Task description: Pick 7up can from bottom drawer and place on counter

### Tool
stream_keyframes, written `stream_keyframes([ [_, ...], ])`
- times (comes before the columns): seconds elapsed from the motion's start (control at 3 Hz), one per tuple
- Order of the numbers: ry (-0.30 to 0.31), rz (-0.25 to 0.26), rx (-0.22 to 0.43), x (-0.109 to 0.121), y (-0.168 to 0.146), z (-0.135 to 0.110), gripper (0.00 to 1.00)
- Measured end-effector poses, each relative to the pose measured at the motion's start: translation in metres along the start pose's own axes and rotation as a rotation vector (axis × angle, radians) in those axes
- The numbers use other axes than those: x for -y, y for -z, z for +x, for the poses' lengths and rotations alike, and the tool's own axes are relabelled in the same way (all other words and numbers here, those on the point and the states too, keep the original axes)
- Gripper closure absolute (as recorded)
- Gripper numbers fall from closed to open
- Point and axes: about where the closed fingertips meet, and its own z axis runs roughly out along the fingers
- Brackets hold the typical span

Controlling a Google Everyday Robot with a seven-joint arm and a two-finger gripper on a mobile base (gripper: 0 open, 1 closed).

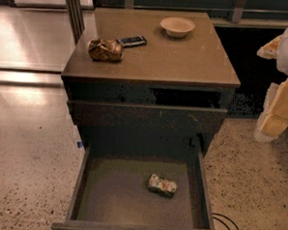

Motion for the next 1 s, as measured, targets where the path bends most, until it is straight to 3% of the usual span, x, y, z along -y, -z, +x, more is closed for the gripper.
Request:
stream_keyframes([
  [0.67, -0.011, 0.001, 0.021, -0.001, -0.007, 0.003, 0.00],
  [1.0, -0.029, -0.040, 0.050, -0.012, -0.041, 0.012, 0.00],
])
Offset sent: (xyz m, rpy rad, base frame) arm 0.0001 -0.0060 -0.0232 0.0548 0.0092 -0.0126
